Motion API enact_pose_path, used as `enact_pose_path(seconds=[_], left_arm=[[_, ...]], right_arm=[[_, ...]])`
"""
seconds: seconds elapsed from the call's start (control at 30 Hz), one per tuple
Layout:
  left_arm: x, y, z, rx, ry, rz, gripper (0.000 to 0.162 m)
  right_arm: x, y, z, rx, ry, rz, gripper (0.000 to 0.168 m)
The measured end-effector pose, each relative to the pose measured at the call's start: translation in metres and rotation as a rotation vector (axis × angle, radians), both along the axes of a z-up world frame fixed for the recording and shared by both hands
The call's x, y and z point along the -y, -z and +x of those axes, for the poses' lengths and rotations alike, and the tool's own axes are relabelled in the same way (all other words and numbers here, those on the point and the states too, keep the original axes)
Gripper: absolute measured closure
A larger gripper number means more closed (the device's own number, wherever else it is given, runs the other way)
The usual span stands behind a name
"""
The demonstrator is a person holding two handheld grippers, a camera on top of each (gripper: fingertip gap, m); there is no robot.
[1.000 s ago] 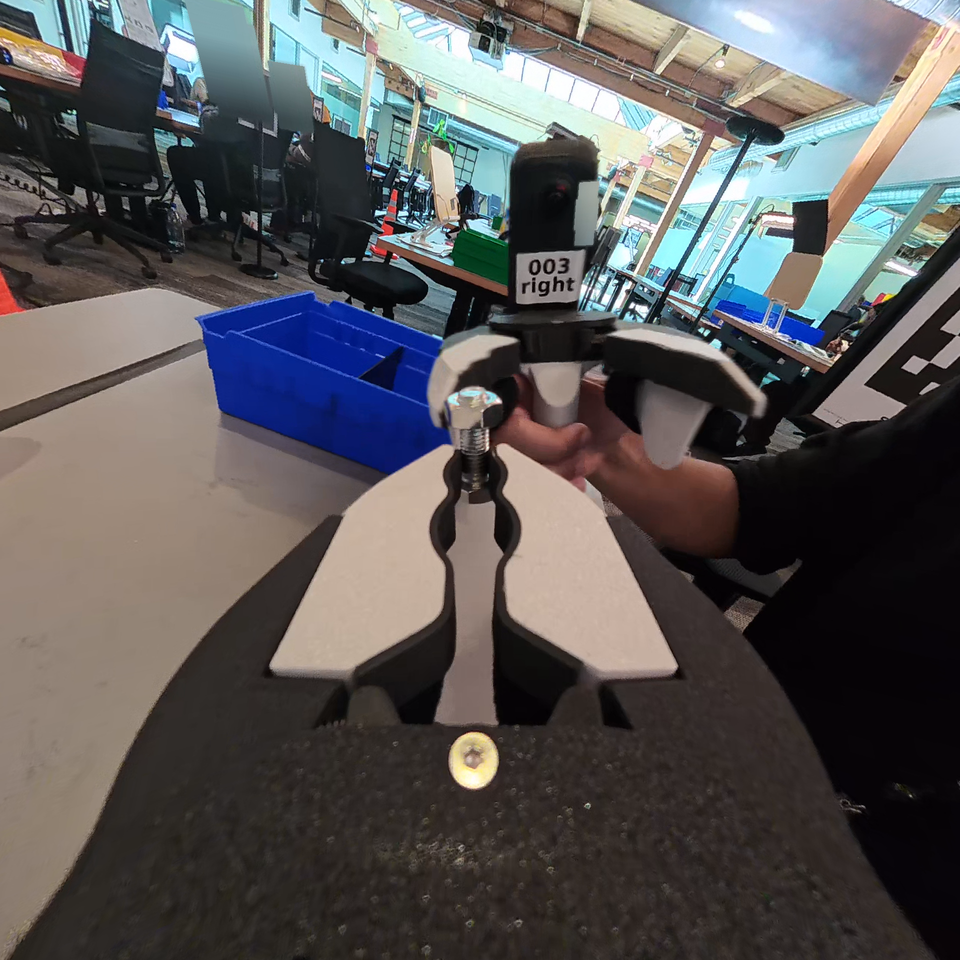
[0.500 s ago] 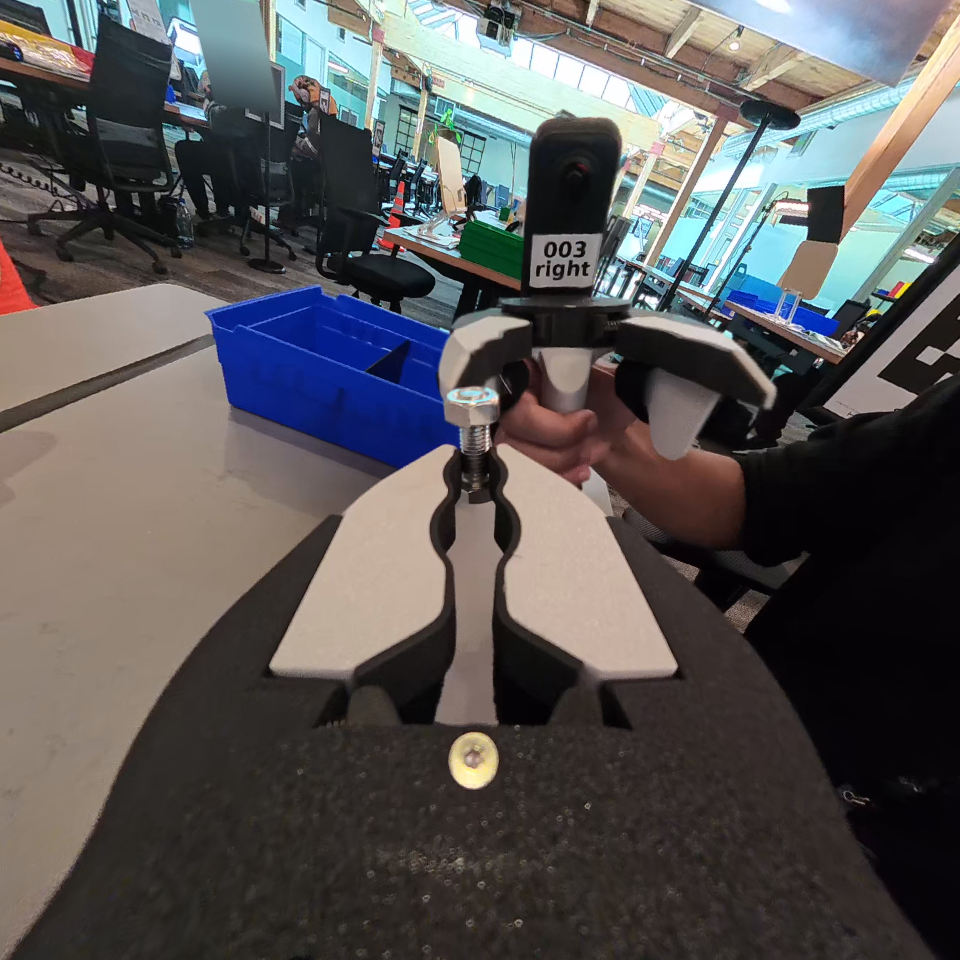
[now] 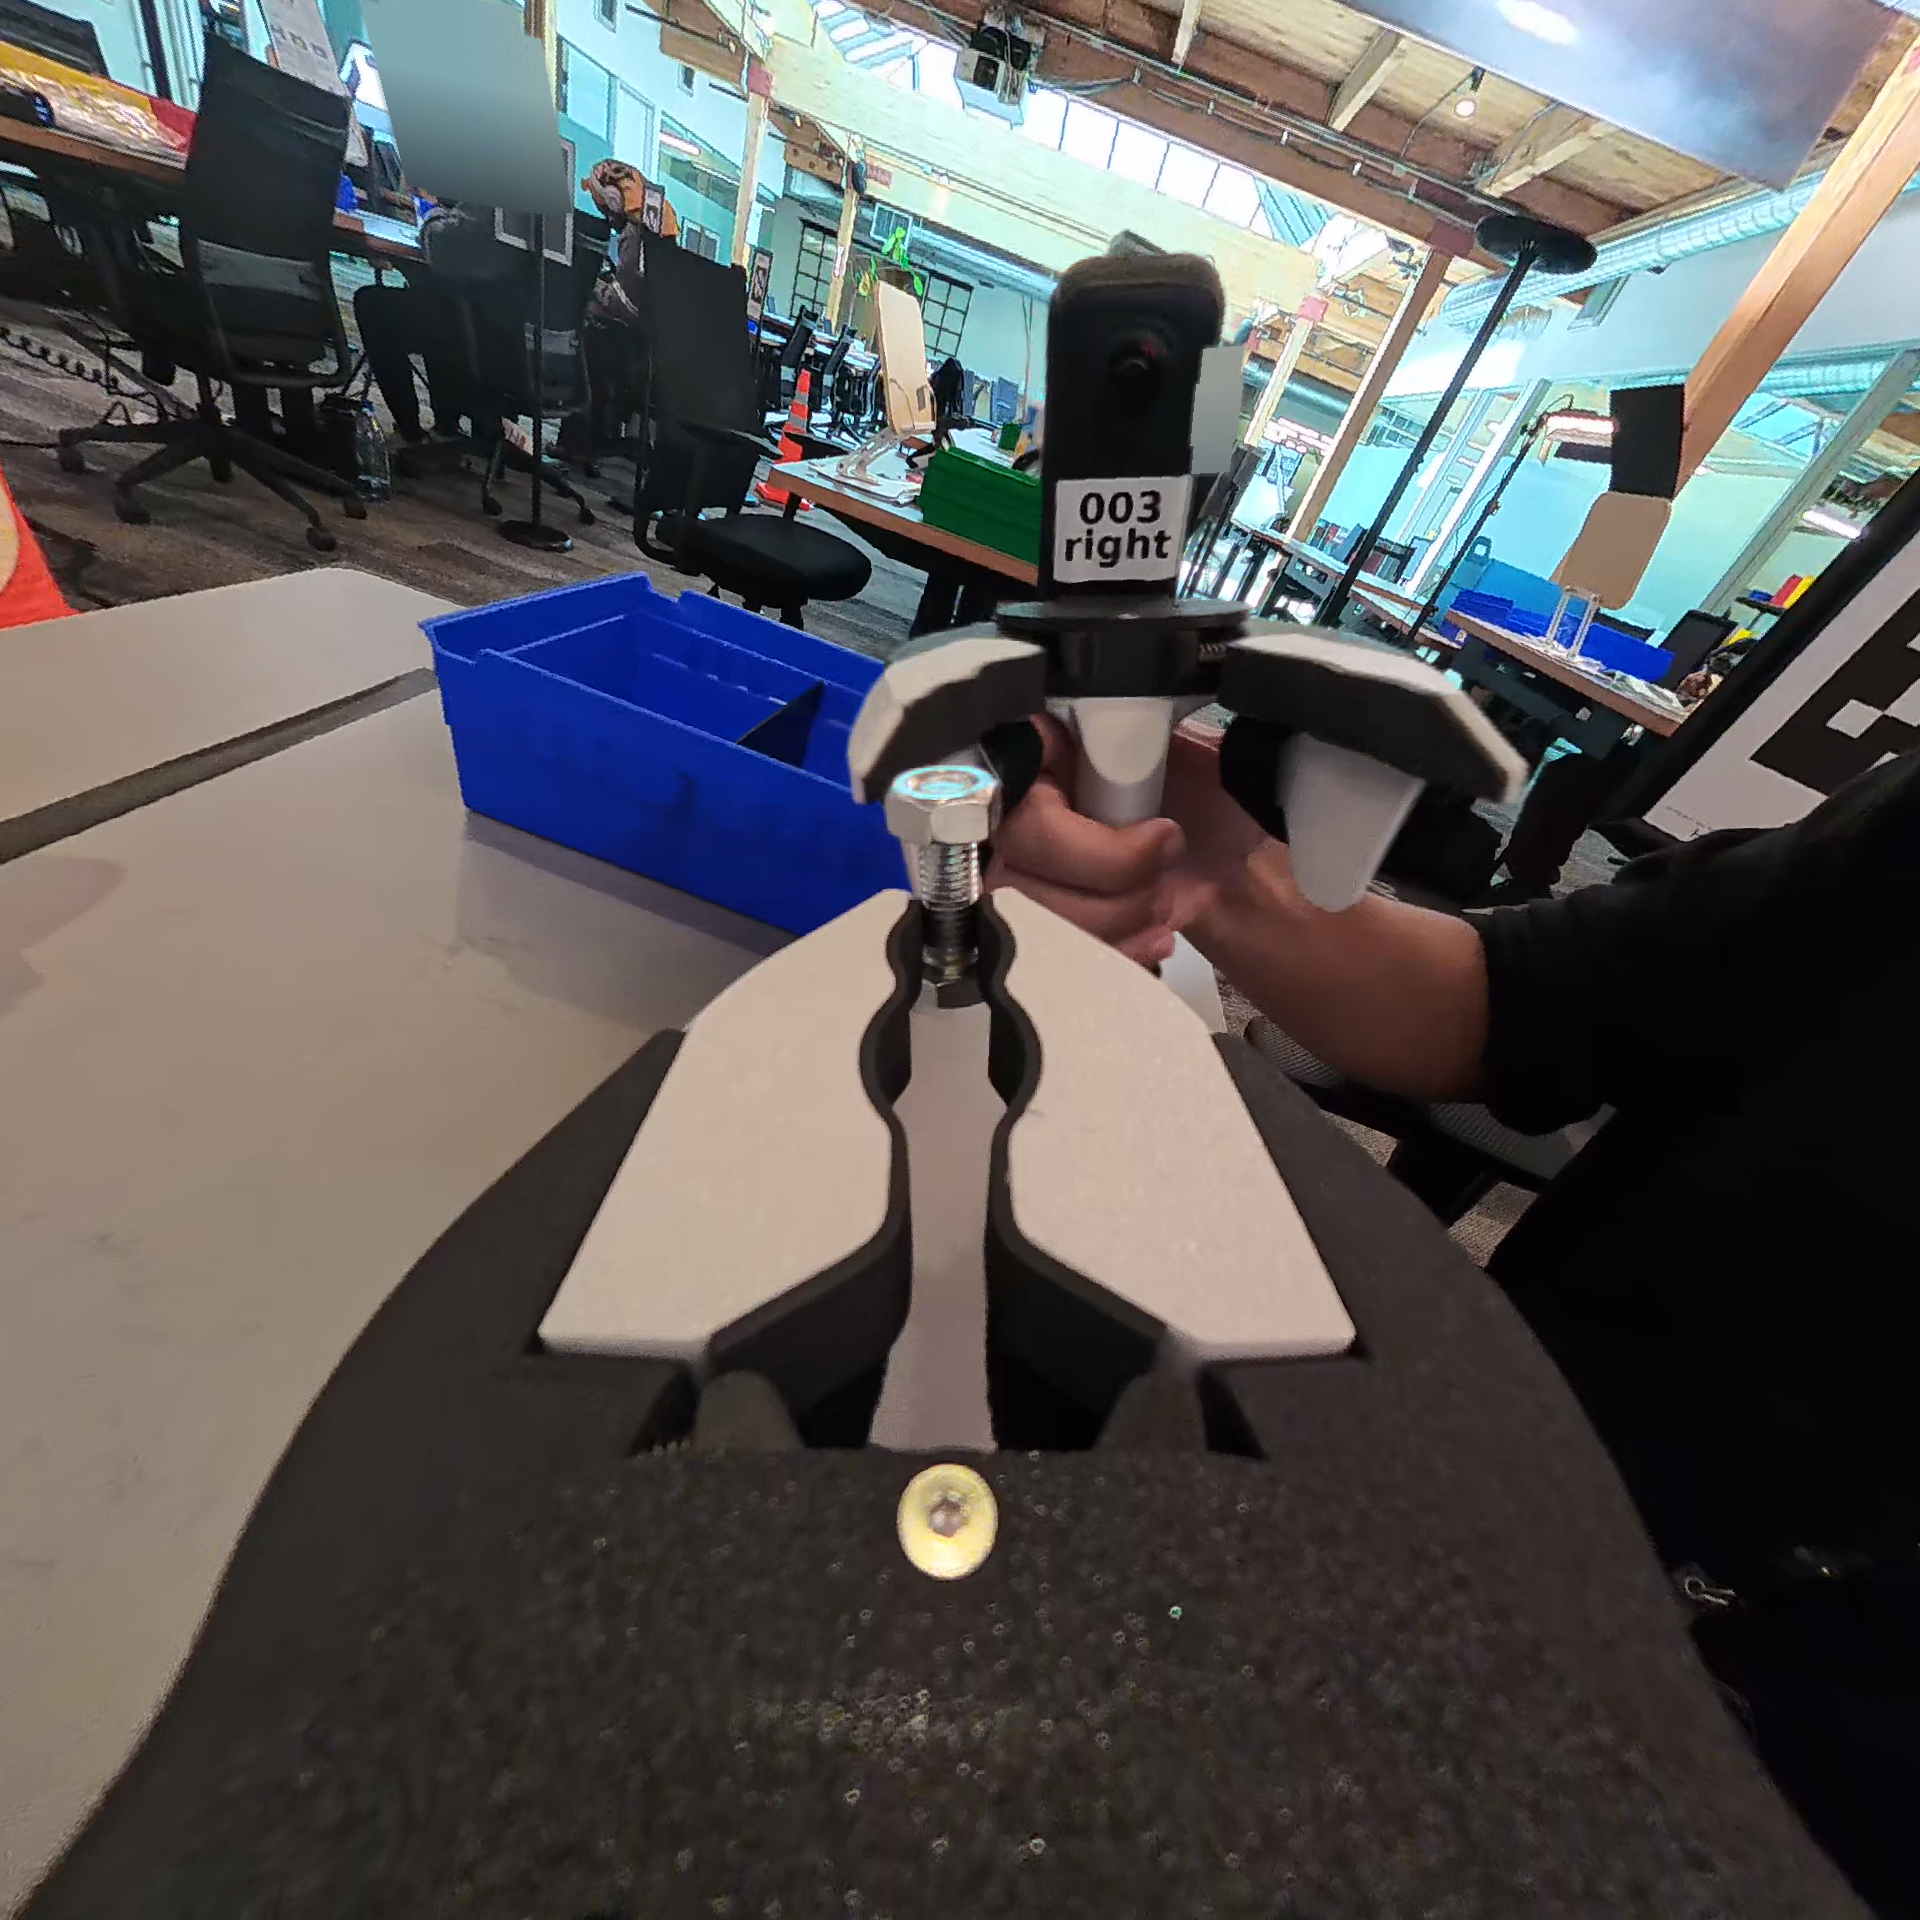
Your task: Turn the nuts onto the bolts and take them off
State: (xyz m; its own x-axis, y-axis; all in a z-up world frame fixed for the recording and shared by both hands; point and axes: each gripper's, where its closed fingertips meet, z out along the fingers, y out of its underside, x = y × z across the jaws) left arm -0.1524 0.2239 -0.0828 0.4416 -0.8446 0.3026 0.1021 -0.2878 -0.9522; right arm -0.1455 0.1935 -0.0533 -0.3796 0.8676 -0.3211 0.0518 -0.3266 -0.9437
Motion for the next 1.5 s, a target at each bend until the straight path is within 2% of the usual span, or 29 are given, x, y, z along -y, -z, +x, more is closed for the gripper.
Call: enact_pose_path(seconds=[0.1, 0.2, 0.4, 0.5, 0.57, 0.6, 0.73, 0.93, 1.07, 1.2, 1.3, 1.5], left_arm=[[0.0, 0.004, 0.007, -0.012, 0.018, -0.006, 0.153], [0.0, 0.005, 0.013, -0.027, 0.026, -0.004, 0.153], [0.002, 0.001, 0.006, -0.021, 0.017, 0.009, 0.153], [0.0, 0.005, 0.003, -0.015, 0.012, -0.003, 0.153], [-0.001, 0.007, 0.006, -0.009, 0.023, -0.013, 0.153], [-0.001, 0.008, 0.009, -0.011, 0.027, -0.012, 0.153], [0.0, 0.006, 0.015, -0.023, 0.04, -0.002, 0.154], [0.0, 0.004, 0.003, -0.021, 0.02, 0.005, 0.153], [0.0, 0.007, 0.003, -0.041, 0.02, 0.004, 0.153], [0.002, 0.008, 0.01, -0.056, 0.04, 0.004, 0.153], [0.004, 0.008, 0.012, -0.071, 0.045, 0.011, 0.153], [0.003, 0.005, 0.001, -0.054, 0.024, 0.012, 0.153]], right_arm=[[0.014, 0.001, -0.019, -0.004, -0.03, -0.003, 0.053], [0.012, 0.004, -0.032, 0.007, -0.027, 0.014, 0.054], [-0.013, 0.003, -0.004, 0.022, 0.066, 0.036, 0.061], [-0.003, 0.001, 0.0, 0.023, 0.042, 0.057, 0.064], [0.009, 0.008, -0.012, 0.052, 0.005, 0.072, 0.062], [0.012, 0.008, -0.02, 0.045, 0.005, 0.064, 0.056], [0.012, 0.007, -0.043, 0.039, 0.005, 0.026, 0.056], [-0.016, 0.006, -0.013, 0.041, 0.074, 0.01, 0.064], [0.003, 0.006, -0.008, 0.041, -0.001, 0.039, 0.07], [0.014, 0.011, -0.031, 0.048, -0.027, 0.05, 0.063], [0.005, 0.01, -0.032, 0.049, -0.004, 0.046, 0.064], [-0.009, -0.003, 0.004, 0.025, 0.03, 0.065, 0.072]])
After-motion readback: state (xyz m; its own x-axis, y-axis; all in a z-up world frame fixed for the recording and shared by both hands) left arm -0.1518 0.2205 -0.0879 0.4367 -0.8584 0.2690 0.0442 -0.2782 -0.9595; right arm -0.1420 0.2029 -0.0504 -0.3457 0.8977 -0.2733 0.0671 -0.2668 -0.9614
